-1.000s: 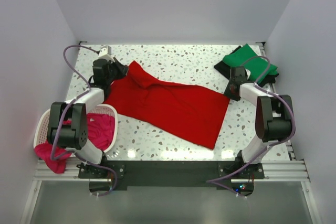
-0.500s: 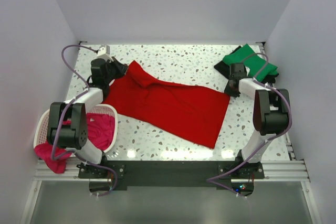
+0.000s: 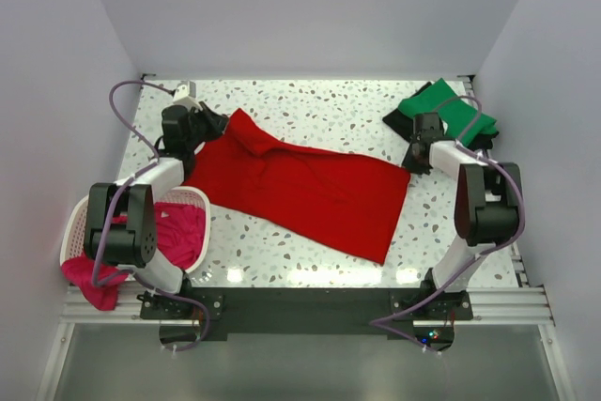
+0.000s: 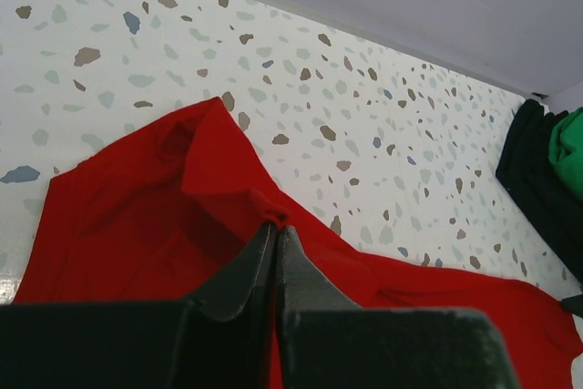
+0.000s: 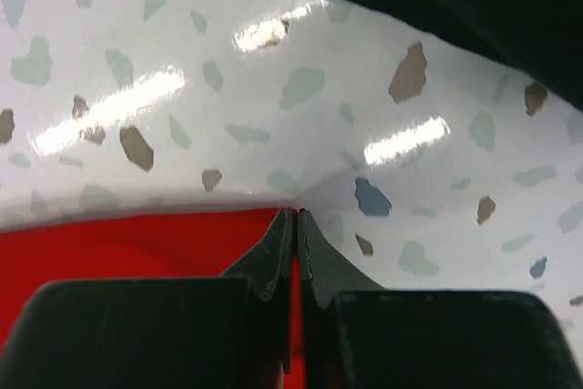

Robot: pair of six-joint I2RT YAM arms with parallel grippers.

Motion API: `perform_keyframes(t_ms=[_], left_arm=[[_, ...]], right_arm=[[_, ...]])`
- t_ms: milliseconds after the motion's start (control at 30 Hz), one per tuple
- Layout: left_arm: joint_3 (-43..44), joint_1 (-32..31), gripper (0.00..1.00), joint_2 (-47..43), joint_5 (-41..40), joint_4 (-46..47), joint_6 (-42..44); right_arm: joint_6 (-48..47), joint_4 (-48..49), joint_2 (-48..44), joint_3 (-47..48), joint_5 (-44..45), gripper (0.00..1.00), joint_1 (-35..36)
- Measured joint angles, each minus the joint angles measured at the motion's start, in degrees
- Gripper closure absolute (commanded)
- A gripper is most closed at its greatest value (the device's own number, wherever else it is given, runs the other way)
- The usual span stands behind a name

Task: Fold and stack the t-shirts
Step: Fold the tshirt

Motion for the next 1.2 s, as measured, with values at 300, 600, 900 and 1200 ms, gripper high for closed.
perform_keyframes(t_ms=[300,600,900,1200], left_arm=[[-2.8,0.3,1.00,-5.7,-2.0,-0.4,-0.5],[-6.8,0.4,1.00,-11.1,-5.0,-1.5,-0.9],[-8.3,0.9,1.00,-13.9,-7.7,-4.1,-0.9],[-9.7,1.1,1.00,-15.9,-10.7,-6.1,-0.8]], right_arm=[[0.0,-1.4,-17.5,-7.5,-3.5,1.00,1.2],[0.1,-4.8,-25.9,-11.7,-2.7,1.00,7.4],[0.1,-10.6,-34.8,-14.1,-0.1,1.00,9.1],[0.1,-13.7,-39.5,-18.5,-0.1,1.00,11.1]])
